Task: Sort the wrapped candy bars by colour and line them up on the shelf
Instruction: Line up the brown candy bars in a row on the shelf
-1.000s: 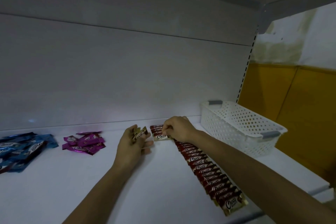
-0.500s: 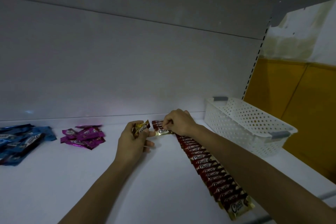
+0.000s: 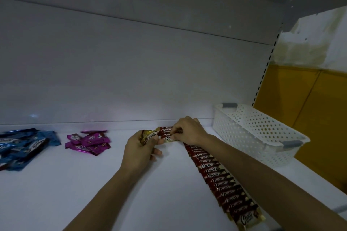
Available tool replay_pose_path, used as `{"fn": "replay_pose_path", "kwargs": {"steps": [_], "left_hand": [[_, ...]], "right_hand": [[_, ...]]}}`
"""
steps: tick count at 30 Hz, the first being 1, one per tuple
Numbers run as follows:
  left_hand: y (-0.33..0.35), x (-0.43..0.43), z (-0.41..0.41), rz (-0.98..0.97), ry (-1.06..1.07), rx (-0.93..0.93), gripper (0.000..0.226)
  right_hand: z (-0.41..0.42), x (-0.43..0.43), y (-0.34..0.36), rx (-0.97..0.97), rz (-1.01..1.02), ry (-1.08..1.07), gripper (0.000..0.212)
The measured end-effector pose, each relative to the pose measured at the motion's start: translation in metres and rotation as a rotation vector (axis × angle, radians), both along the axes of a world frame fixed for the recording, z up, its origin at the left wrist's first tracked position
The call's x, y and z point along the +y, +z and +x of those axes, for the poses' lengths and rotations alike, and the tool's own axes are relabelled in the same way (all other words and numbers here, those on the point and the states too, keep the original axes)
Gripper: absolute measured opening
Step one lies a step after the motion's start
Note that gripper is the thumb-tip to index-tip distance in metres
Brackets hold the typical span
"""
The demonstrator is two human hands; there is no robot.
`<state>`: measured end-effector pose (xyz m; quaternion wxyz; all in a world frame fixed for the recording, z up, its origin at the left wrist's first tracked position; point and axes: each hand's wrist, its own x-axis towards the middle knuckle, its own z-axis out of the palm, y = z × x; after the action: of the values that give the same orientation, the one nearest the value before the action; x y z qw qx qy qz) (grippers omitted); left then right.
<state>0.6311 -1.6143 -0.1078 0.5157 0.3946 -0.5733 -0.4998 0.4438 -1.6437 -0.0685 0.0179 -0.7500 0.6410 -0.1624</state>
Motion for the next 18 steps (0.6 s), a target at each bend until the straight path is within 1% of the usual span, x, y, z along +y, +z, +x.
{"fn": "replay_pose_path", "kwargs": {"steps": [1,2,4,5,6,8,10,14,18], "left_hand": [[0.001,0.000,0.000,0.002,-0.005,0.008,0.008],[0.002,0.001,0.000,0.003,-0.013,0.017,0.009],[0.005,0.003,0.000,0.010,-0.039,0.046,0.010],[0.007,0.004,0.000,0.010,-0.053,0.062,0.010],[0.008,0.005,0.000,0.007,-0.064,0.069,0.010],[0.009,0.007,0.000,-0.001,-0.079,0.067,0.010],[0.009,0.008,0.000,-0.003,-0.092,0.066,0.010],[0.010,0.010,0.001,-0.019,-0.118,0.043,0.011],[0.011,0.010,0.000,0.005,-0.131,0.089,0.013]], "right_hand": [[0.002,0.001,0.001,-0.073,0.009,-0.001,0.016],[0.005,0.003,0.004,-0.247,0.037,0.009,0.014],[0.012,0.009,0.011,-0.681,0.140,0.075,0.014],[0.014,0.011,0.014,-0.805,0.176,0.125,0.016],[0.016,0.014,0.017,-0.864,0.208,0.172,0.019],[0.017,0.021,0.020,-0.936,0.272,0.253,0.023],[0.018,0.026,0.024,-0.948,0.307,0.294,0.024],[0.014,0.026,0.023,-0.958,0.304,0.257,0.008],[0.011,0.027,0.021,-1.039,0.320,0.229,0.008]]}}
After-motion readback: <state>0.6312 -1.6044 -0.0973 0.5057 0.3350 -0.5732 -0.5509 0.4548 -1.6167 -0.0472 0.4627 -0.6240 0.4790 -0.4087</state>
